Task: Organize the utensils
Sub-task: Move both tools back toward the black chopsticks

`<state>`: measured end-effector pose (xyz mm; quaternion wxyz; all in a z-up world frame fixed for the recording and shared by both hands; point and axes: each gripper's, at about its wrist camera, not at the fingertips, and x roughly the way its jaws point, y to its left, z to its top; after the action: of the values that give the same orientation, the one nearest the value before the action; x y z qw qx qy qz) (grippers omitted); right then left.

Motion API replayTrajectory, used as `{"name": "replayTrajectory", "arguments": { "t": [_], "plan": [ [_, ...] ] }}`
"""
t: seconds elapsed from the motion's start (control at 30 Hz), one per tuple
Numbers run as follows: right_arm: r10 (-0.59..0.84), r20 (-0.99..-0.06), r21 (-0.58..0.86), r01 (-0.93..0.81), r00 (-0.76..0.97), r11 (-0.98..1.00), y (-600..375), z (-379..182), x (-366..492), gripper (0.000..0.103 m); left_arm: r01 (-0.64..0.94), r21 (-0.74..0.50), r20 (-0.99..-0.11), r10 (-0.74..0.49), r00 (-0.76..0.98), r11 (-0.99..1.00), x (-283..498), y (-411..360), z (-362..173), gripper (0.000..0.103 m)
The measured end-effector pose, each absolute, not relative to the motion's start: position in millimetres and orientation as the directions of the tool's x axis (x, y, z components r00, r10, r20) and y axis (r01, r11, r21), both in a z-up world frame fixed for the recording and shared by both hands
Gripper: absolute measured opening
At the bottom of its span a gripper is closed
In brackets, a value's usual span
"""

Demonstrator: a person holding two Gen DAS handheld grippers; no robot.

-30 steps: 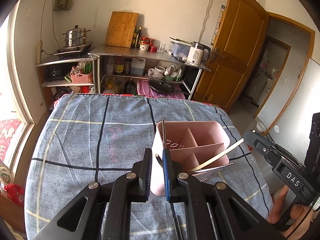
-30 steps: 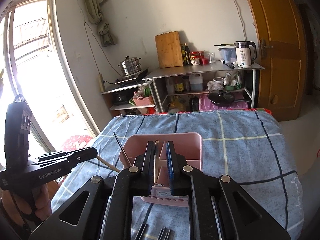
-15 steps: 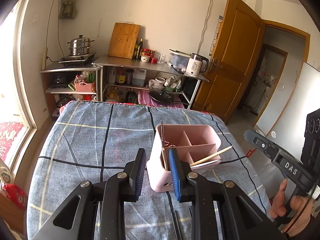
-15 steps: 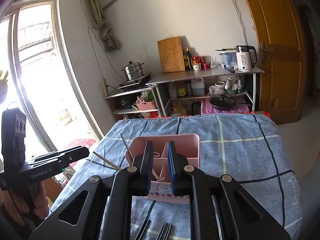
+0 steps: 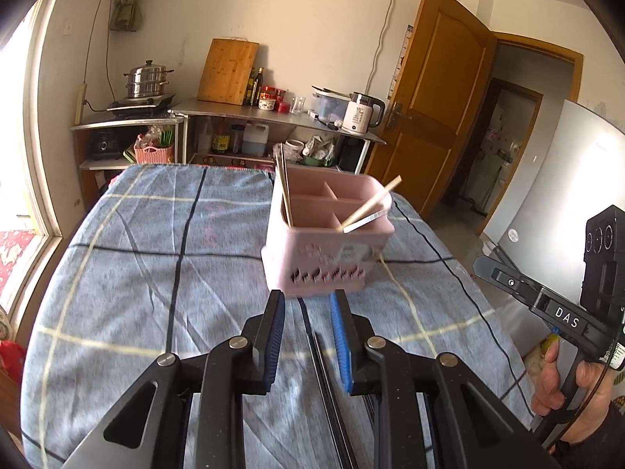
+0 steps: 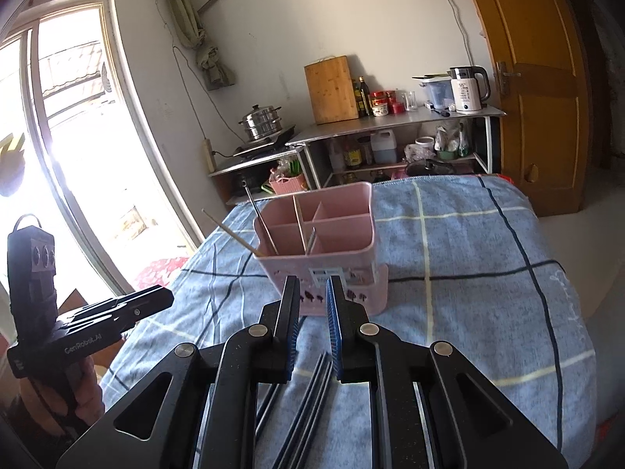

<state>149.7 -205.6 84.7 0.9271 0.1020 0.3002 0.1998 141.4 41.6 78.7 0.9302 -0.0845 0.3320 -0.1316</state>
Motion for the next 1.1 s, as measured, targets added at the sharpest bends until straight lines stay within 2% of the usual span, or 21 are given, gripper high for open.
{"name": "replayTrajectory", "arguments": {
  "t": [0.5,1.1],
  "plan": [
    [0.406,-0.608,0.304,-0.272,0.682,0.913,-215,32,86,0.014,0.217,-0.224,-0.656,-0.311,0.688,0.95,74,23,28,0.024],
    [0.401,-0.705,0.277,-0.294,0.584,0.915,-181,-11,106,0.014,0.184,-0.218,-0.738,-0.285,0.612,0.959,109,17,-13,0.024]
  ]
}}
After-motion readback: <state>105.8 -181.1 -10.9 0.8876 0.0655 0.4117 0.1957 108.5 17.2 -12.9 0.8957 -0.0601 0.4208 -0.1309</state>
